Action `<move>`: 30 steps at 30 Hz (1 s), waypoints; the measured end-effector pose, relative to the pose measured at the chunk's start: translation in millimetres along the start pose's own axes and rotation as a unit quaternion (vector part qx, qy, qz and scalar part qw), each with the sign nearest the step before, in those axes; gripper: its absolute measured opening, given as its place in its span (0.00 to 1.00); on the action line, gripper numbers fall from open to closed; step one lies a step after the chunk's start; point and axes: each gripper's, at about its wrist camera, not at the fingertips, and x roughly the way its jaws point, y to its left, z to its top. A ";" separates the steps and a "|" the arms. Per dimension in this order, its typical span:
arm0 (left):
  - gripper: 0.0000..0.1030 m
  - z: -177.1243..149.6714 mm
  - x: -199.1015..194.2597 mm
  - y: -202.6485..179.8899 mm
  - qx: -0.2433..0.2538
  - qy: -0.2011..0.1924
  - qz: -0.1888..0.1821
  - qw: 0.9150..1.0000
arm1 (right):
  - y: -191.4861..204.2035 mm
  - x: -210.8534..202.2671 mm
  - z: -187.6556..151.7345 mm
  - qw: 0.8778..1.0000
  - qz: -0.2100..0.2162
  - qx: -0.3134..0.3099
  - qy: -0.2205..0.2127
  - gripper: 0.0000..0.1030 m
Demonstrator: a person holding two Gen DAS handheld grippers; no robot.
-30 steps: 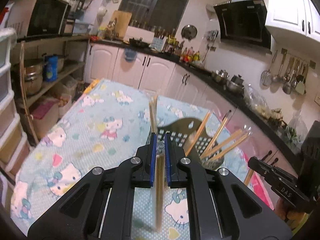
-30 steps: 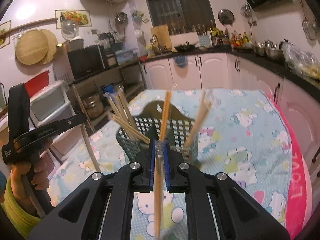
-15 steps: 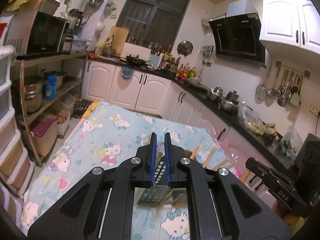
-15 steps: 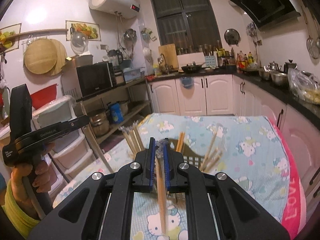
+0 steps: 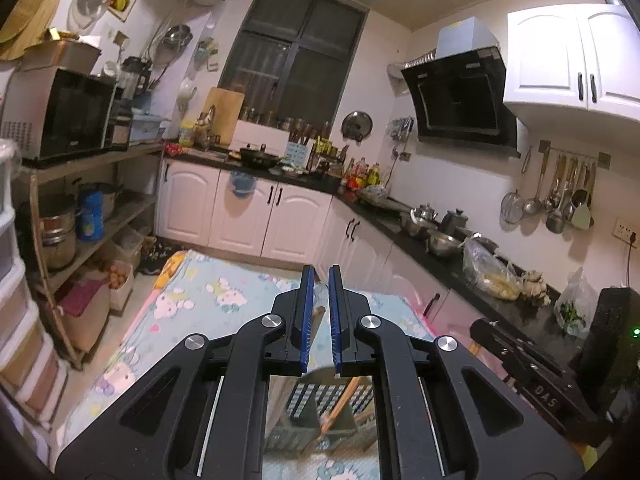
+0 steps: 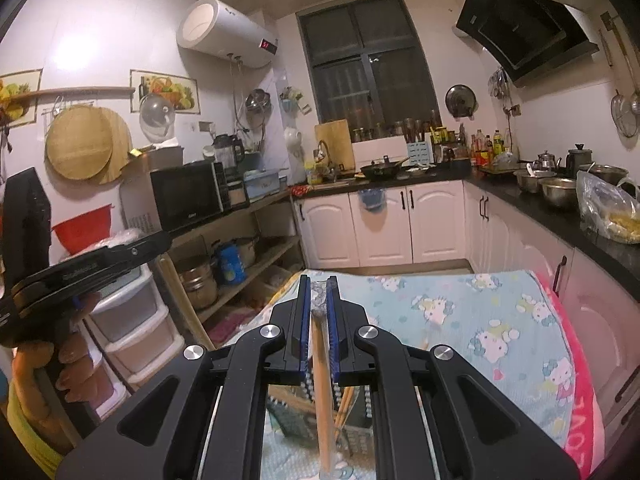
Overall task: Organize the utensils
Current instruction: 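Lift the held chopsticks in both tools up over the caddy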
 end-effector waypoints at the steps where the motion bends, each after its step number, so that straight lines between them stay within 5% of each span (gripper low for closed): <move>1: 0.03 3.9 0.3 -2.5 0.002 -0.006 -0.001 1.000 | -2.0 1.6 4.6 1.000 -0.002 0.000 -0.005 0.08; 11: 0.03 14.2 23.1 -20.0 0.018 -0.027 0.005 0.999 | -24.5 16.7 28.1 0.999 -0.017 0.013 -0.041 0.08; 30: 0.03 -33.6 83.6 -11.2 0.016 0.014 0.014 1.000 | -40.1 62.5 8.0 0.998 -0.045 0.000 -0.037 0.08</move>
